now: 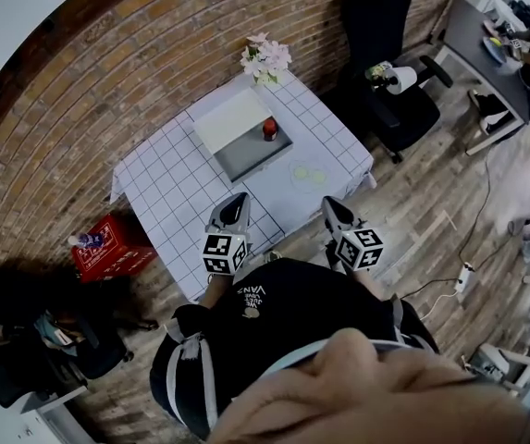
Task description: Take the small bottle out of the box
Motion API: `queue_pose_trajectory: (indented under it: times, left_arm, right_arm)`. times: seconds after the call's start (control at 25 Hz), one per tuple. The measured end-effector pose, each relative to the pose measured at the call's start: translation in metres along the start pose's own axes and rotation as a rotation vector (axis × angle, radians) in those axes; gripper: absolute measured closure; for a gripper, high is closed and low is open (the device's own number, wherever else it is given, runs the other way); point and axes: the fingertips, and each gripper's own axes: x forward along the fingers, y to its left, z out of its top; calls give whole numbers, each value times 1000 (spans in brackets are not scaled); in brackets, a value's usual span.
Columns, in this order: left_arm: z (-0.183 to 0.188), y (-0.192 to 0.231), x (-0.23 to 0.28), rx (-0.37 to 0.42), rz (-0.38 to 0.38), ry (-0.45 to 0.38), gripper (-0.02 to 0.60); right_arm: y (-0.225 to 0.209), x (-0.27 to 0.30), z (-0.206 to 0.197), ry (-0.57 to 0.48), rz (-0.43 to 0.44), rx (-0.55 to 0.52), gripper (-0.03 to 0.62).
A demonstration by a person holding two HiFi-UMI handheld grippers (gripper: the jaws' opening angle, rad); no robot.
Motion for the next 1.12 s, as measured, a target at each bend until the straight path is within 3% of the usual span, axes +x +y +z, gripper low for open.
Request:
queue_pose_trajectory:
  times: [0.36,0.72,1.12]
  left_arm:
    - [-4,31,10,-2,-22,5,569]
    - [-7,50,17,-19,31,21,570]
    - [-1,45,62,-33,122,24,569]
  right_arm:
    - [3,36,2,-2,-34,-4,591]
    - [4,64,5,36,19,-9,591]
    - [-30,83,29,86,105,-42,591]
